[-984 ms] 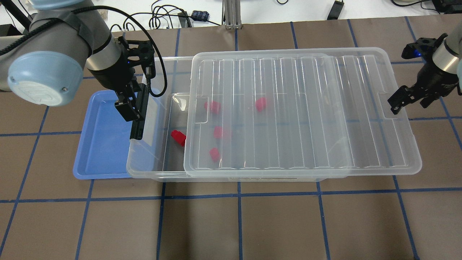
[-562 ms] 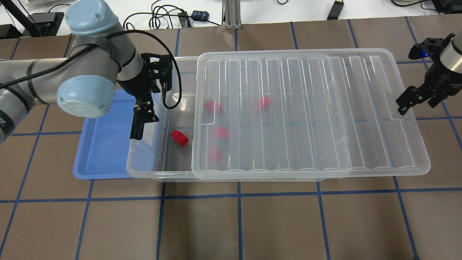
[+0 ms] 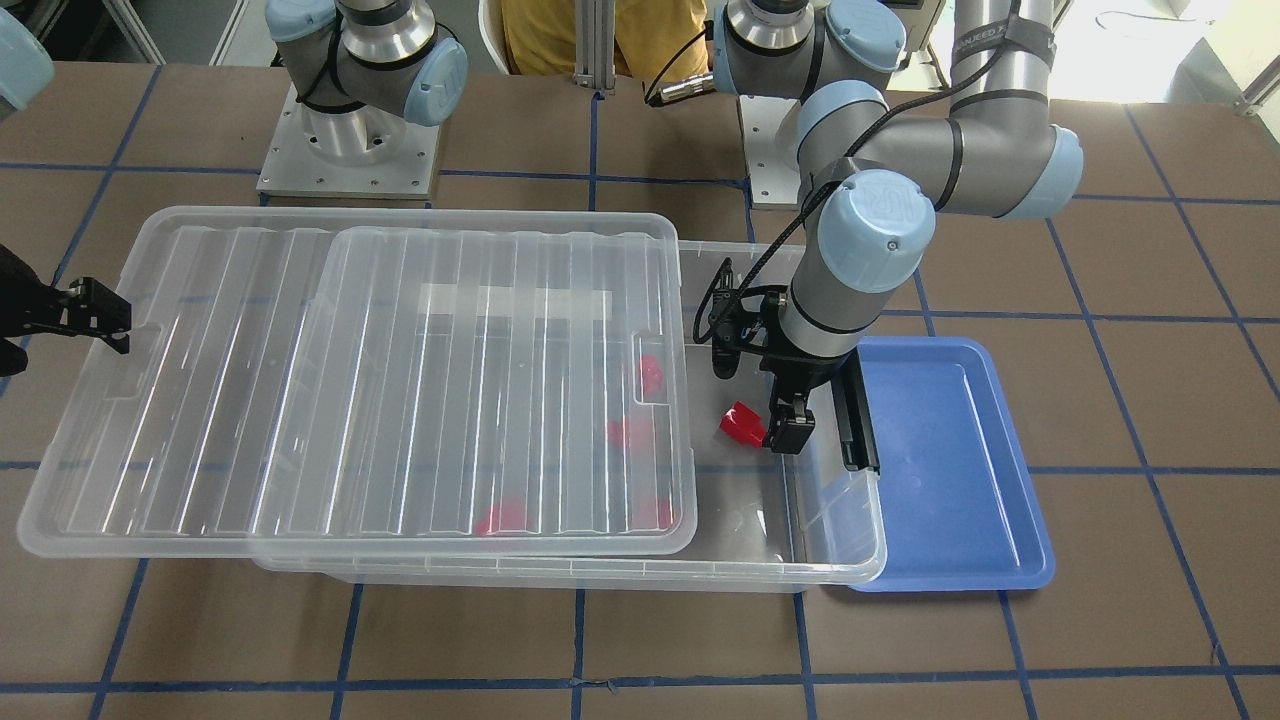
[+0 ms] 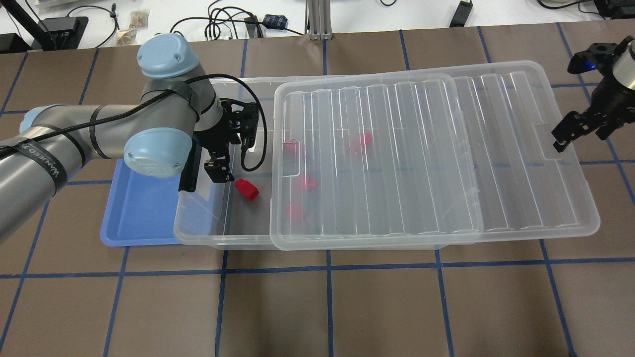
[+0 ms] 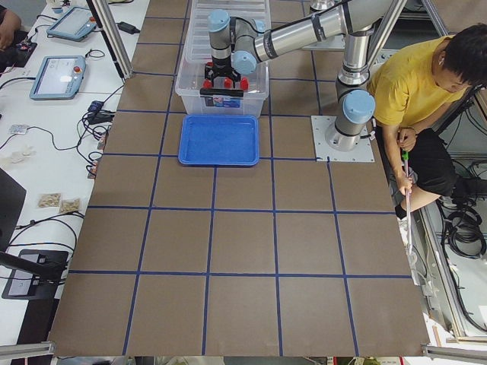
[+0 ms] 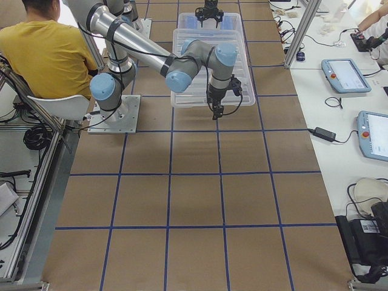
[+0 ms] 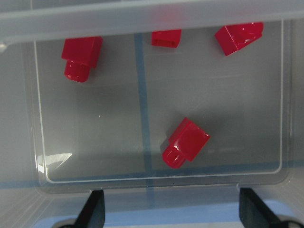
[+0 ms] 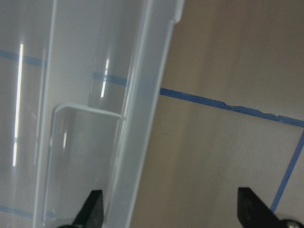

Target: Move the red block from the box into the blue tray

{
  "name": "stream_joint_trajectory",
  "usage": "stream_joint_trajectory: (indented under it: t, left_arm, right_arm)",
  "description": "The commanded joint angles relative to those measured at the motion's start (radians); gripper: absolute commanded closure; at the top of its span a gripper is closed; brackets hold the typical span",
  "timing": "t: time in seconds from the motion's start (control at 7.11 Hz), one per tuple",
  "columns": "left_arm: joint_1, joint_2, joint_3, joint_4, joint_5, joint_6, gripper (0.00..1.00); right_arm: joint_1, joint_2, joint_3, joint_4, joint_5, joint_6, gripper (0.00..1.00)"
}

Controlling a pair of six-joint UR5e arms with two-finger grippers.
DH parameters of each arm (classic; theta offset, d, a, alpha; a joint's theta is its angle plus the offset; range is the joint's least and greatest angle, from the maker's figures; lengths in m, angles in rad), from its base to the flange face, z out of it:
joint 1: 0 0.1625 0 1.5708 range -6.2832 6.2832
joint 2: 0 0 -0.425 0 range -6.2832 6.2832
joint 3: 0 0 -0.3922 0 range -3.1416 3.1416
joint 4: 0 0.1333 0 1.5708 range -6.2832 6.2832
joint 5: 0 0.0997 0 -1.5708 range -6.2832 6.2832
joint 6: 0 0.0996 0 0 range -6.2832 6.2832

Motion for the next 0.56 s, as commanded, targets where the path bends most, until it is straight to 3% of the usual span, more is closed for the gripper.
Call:
stream_joint_trajectory:
  t: [0.0,0.42]
  left_arm:
    - [-0.001,-0.065,-0.009,0.06,0.003,-0.002,0.0]
    - [-0.001,-0.104,-0.01,0.065,0.001,-0.008,0.0]
  right_arm:
    - [0.0,0.007,-0.002,-0.002,0.0,-0.027,0.0]
    - [-0.009,0.014,-0.005,-0.005,-0.023,-0.059,0.0]
